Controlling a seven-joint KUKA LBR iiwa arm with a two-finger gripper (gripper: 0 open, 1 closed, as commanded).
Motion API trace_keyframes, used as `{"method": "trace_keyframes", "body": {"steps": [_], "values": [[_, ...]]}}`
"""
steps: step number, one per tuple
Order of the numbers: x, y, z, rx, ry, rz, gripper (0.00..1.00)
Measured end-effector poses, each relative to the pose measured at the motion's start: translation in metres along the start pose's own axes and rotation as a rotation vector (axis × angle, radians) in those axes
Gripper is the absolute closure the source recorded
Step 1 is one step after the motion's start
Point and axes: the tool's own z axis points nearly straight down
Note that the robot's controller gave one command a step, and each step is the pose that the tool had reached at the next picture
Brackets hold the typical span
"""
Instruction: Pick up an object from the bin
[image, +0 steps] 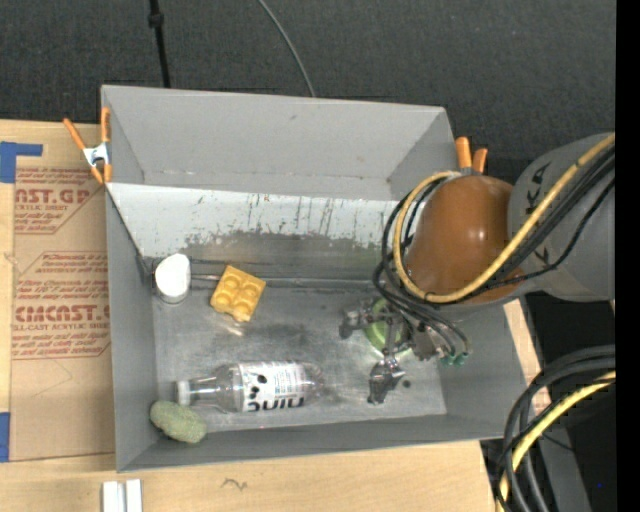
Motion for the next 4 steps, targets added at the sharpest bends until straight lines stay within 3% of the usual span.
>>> {"method": "trace_keyframes", "body": {"steps": [1, 2, 3, 4], "values": [[-0.026, 0.002, 0.036, 0.002, -0.004, 0.007, 0.0], [-0.021, 0.065, 0.079, 0.004, -0.004, -0.097, 0.0], [-0.058, 0.1, 0.079, 0.006, 0.002, -0.201, 1.0], [-0.058, 0.1, 0.079, 0.006, 0.002, -0.202, 1.0]]}}
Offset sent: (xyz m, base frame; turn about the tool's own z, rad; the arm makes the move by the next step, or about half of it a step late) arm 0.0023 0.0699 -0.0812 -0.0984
